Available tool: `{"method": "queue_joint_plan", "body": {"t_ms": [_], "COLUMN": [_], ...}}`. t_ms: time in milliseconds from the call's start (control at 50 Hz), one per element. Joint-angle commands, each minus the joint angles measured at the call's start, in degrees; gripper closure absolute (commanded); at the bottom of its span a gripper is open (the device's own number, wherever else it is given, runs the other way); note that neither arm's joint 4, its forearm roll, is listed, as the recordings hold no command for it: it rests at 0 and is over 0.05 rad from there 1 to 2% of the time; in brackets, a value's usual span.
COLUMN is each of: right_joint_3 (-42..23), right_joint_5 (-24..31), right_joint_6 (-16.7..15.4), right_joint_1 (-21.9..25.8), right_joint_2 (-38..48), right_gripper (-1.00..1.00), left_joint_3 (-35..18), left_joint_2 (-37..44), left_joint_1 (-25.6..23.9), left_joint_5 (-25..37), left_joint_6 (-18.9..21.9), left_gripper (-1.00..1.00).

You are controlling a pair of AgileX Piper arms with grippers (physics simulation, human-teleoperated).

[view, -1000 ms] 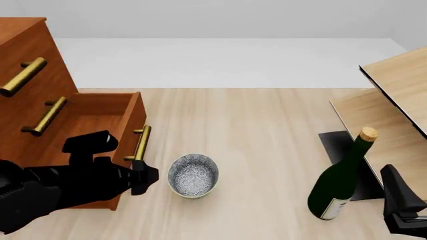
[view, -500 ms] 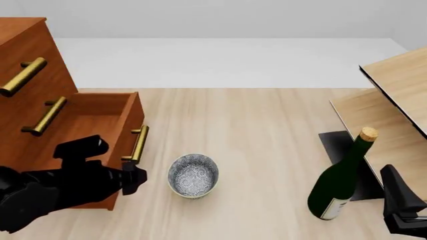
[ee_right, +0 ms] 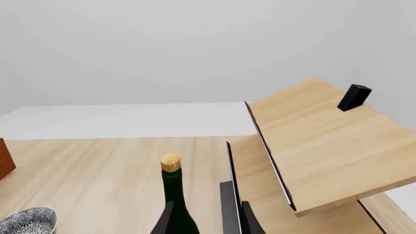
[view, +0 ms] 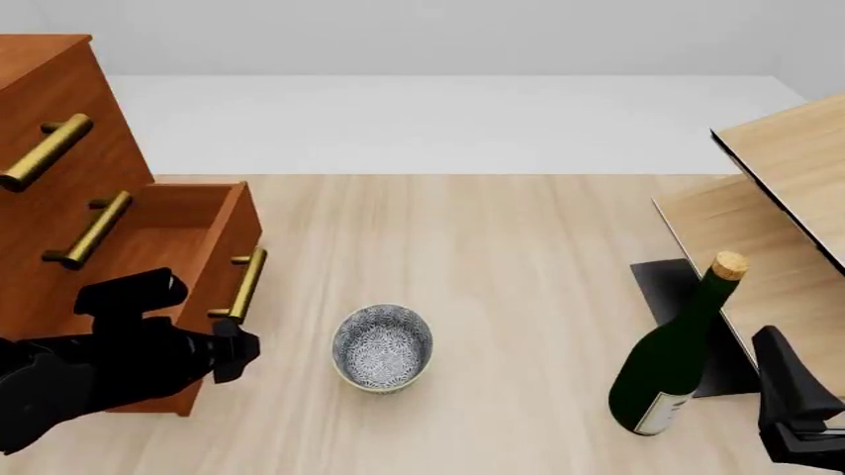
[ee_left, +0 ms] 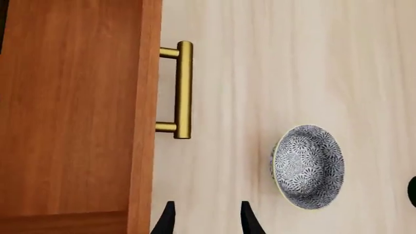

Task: Close the bottom drawer of the cabinet and open the top drawer.

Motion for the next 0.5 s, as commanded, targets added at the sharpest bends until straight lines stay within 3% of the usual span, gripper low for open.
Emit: {"method": "queue_joint_plan", "body": {"t_ms": [20,500], "right_joint_3": [0.0,0.0], "right_joint_5": [0.0,0.1], "right_joint_6": [0.0,0.0], "right_joint_1": [0.0,0.0], "right_joint_2": [0.0,-0.1], "right_gripper": [-1.0,-1.0], "left_joint_3": [0.6,3.5], "left_joint_2": [-0.2,2.6], "left_joint_1": [4.6,11.9], "left_joint_5": [-0.2,-4.6], "left_joint_6": [3.5,9.6], "left_gripper": [-1.0,-1.0]}}
